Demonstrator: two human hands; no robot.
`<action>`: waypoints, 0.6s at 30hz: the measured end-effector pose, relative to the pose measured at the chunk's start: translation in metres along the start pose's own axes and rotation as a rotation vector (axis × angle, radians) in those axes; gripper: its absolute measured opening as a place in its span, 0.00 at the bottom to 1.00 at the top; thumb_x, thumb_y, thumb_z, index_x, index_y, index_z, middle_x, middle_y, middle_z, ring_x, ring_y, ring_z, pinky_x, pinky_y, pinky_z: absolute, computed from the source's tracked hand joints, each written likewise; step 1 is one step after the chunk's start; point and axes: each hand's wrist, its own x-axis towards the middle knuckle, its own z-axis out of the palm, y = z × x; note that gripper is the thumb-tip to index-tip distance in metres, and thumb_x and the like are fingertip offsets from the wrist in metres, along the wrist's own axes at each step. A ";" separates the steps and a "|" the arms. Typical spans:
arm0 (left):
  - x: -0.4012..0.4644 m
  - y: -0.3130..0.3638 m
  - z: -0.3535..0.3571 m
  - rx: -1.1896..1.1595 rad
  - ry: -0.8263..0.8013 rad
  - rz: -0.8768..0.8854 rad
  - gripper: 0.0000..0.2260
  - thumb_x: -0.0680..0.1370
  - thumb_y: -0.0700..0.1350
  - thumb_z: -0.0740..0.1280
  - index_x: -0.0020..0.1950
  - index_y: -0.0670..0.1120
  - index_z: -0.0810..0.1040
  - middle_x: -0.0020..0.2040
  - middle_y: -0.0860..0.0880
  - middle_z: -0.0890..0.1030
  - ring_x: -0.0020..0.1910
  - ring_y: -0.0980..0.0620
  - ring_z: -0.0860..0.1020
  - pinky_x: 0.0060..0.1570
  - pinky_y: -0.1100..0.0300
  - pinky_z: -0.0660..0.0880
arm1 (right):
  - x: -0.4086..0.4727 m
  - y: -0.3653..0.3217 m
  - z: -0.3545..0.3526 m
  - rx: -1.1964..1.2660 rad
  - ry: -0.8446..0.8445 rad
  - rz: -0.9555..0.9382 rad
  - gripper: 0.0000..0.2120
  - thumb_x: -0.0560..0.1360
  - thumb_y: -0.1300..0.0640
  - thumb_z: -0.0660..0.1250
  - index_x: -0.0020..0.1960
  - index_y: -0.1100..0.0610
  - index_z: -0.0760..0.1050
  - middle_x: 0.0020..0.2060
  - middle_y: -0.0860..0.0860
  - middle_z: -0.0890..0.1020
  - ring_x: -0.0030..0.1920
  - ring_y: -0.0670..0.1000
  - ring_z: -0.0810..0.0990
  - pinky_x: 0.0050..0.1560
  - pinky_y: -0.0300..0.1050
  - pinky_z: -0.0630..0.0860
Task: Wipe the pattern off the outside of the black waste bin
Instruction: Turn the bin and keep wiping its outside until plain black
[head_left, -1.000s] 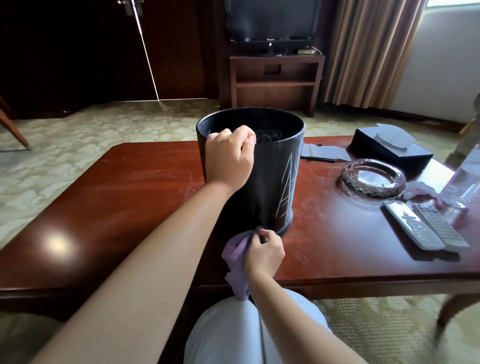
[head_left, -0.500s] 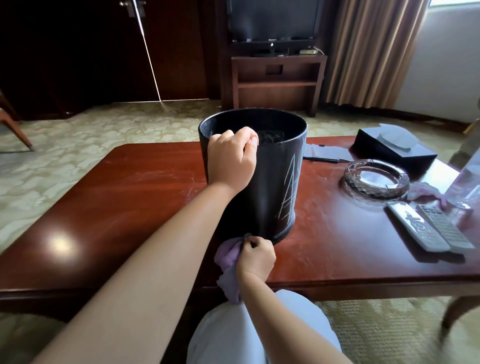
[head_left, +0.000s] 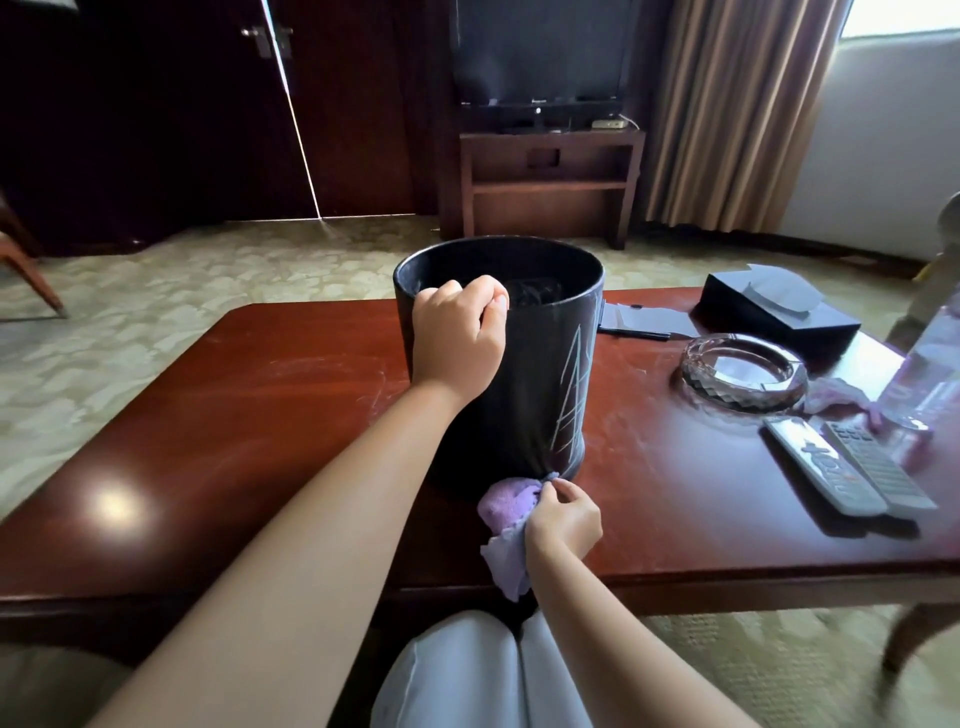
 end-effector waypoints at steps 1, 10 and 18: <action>0.000 0.000 0.000 0.002 -0.003 0.004 0.11 0.75 0.42 0.58 0.38 0.44 0.78 0.29 0.53 0.73 0.34 0.48 0.73 0.43 0.59 0.59 | 0.000 0.000 -0.001 0.004 -0.001 0.006 0.08 0.74 0.61 0.68 0.50 0.59 0.82 0.49 0.54 0.84 0.53 0.54 0.80 0.55 0.40 0.69; -0.001 -0.001 0.002 0.023 0.015 0.041 0.15 0.73 0.49 0.53 0.33 0.47 0.76 0.27 0.58 0.68 0.33 0.54 0.68 0.42 0.60 0.57 | 0.014 -0.006 -0.011 0.029 -0.075 0.075 0.06 0.72 0.60 0.69 0.47 0.58 0.83 0.46 0.54 0.85 0.48 0.53 0.80 0.51 0.39 0.70; 0.000 -0.002 0.005 0.057 0.055 0.062 0.12 0.73 0.48 0.55 0.30 0.50 0.65 0.26 0.57 0.66 0.31 0.53 0.66 0.40 0.59 0.56 | 0.020 -0.002 -0.021 -0.124 -0.263 0.022 0.05 0.71 0.58 0.71 0.46 0.54 0.84 0.44 0.52 0.85 0.45 0.48 0.78 0.48 0.36 0.70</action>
